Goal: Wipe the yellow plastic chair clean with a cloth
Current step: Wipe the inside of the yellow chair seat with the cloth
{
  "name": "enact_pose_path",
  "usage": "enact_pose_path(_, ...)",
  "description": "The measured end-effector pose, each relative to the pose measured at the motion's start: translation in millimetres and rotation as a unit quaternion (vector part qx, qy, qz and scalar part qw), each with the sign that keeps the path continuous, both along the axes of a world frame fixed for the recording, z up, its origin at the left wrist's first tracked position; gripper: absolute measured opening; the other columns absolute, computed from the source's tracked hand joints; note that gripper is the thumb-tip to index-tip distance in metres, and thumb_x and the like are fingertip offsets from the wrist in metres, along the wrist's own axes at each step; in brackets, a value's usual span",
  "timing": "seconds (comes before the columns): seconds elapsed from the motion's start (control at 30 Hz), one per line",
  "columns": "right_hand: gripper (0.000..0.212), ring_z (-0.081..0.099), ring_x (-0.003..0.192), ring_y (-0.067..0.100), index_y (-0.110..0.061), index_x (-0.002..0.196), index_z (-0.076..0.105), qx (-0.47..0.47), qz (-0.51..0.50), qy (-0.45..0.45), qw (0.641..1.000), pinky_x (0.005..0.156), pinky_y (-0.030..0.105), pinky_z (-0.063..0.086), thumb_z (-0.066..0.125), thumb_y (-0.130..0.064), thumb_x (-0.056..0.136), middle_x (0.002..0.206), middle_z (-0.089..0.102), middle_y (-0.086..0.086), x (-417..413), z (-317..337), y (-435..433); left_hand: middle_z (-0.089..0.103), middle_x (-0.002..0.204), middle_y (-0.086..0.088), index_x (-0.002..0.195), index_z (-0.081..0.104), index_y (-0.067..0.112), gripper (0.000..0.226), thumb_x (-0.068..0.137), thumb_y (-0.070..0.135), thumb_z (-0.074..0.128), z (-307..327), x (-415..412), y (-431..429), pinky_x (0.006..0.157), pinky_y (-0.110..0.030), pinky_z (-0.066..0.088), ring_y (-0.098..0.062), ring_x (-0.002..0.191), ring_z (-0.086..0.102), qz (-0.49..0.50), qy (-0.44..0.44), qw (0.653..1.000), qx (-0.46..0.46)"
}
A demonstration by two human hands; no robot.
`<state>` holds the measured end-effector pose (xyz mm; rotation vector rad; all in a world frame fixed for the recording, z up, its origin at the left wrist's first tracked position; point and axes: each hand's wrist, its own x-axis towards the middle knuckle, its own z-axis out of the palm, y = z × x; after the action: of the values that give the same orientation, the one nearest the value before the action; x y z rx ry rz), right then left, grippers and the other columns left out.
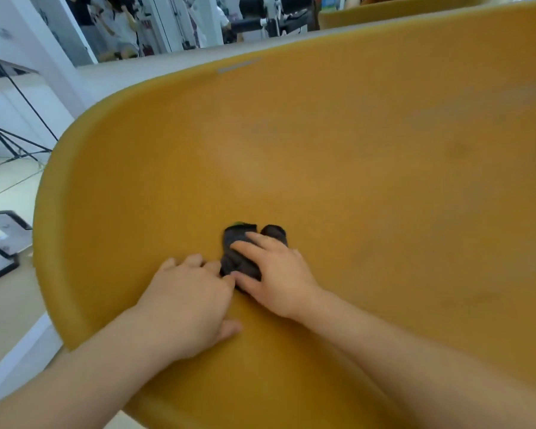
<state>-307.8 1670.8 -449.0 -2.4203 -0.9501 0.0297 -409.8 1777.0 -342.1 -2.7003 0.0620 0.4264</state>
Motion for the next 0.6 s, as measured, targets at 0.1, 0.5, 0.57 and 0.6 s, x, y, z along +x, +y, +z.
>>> enact_pose_path(0.1,0.052,0.016,0.148,0.011,-0.044,0.145,0.034,-0.051,0.085,-0.006,0.995,0.108,0.044,0.03,0.047,-0.051,0.096,0.16,0.022,-0.011,-15,3,-50,0.043,0.137,0.001,0.133,0.038,0.038,0.061,0.083,0.072,0.045,-9,14,-20,0.101,-0.049,0.037,-0.028,0.129,0.037,0.019,0.107,0.994,-0.009)
enact_pose_path(0.5,0.049,0.027,0.144,0.024,-0.035,0.143,0.038,-0.168,-0.073,0.009,0.983,0.108,0.048,0.036,0.041,-0.051,0.096,0.158,0.028,0.002,-21,-5,-81,0.035,0.137,-0.013,0.143,0.027,0.023,0.086,0.077,0.075,0.05,-29,30,-54,0.098,-0.052,0.044,-0.039,0.122,0.043,0.033,0.177,0.983,0.026)
enact_pose_path(0.57,0.051,0.018,0.148,0.019,-0.04,0.146,0.032,-0.143,-0.017,0.022,0.989,0.112,0.049,0.028,0.041,-0.05,0.097,0.162,0.02,-0.004,-34,2,-72,0.037,0.136,-0.013,0.142,0.029,0.02,0.088,0.077,0.077,0.048,-31,34,-57,0.098,-0.05,0.044,-0.036,0.12,0.046,0.023,0.177,0.983,0.033)
enact_pose_path(0.6,0.05,0.017,0.148,0.017,-0.042,0.146,0.031,-0.145,-0.013,0.027,0.989,0.113,0.049,0.026,0.041,-0.05,0.098,0.162,0.019,-0.007,-31,4,-87,0.037,0.137,-0.013,0.141,0.031,0.018,0.088,0.078,0.078,0.045,-30,37,-60,0.099,-0.048,0.044,-0.035,0.12,0.047,0.015,0.182,0.982,0.039)
